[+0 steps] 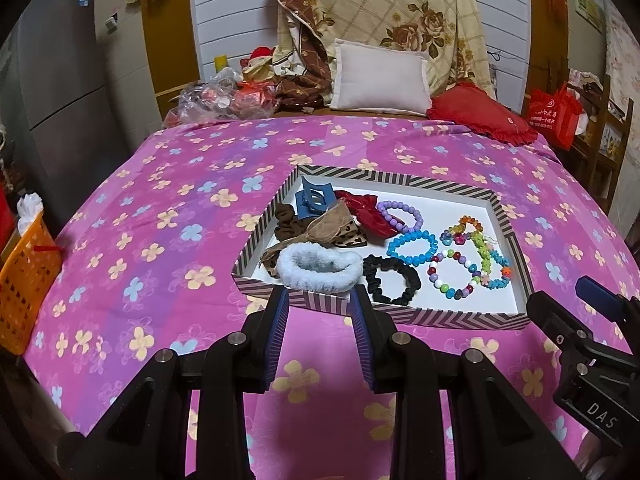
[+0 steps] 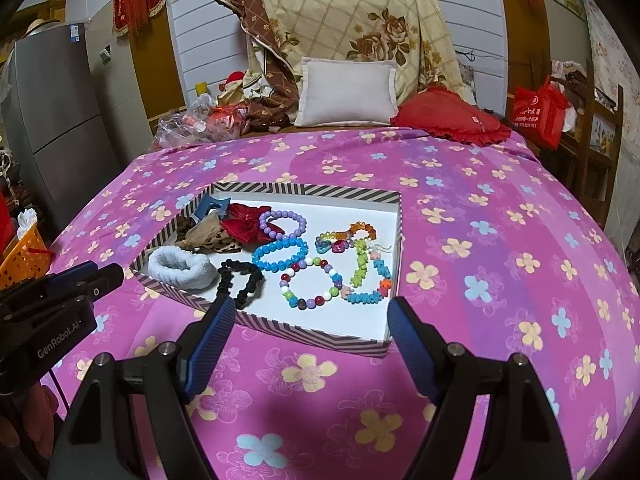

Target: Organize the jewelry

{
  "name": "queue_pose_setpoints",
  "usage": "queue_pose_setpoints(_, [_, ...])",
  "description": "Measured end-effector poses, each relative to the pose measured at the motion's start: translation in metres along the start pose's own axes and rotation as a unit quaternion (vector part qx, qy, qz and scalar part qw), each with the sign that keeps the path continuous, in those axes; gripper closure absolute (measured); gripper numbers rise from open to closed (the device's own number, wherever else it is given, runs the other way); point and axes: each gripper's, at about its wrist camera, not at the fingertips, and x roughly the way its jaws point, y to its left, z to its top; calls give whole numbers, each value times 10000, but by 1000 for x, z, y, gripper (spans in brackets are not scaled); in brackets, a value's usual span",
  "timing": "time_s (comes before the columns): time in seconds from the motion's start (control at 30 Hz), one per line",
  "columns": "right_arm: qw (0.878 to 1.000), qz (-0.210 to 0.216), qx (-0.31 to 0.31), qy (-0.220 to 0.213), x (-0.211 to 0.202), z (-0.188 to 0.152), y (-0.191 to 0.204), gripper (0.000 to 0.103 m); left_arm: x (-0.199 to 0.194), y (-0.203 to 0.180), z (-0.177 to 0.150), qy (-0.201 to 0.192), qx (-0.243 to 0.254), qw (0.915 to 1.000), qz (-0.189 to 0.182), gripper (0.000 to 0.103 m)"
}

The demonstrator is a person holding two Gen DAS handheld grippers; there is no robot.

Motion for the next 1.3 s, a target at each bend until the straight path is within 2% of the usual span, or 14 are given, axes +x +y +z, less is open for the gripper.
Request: queue_pose_setpoints(1.3, [9999,35,49,109,6,-3,-2,21,4,-9,2,34,50,9999,-88,81])
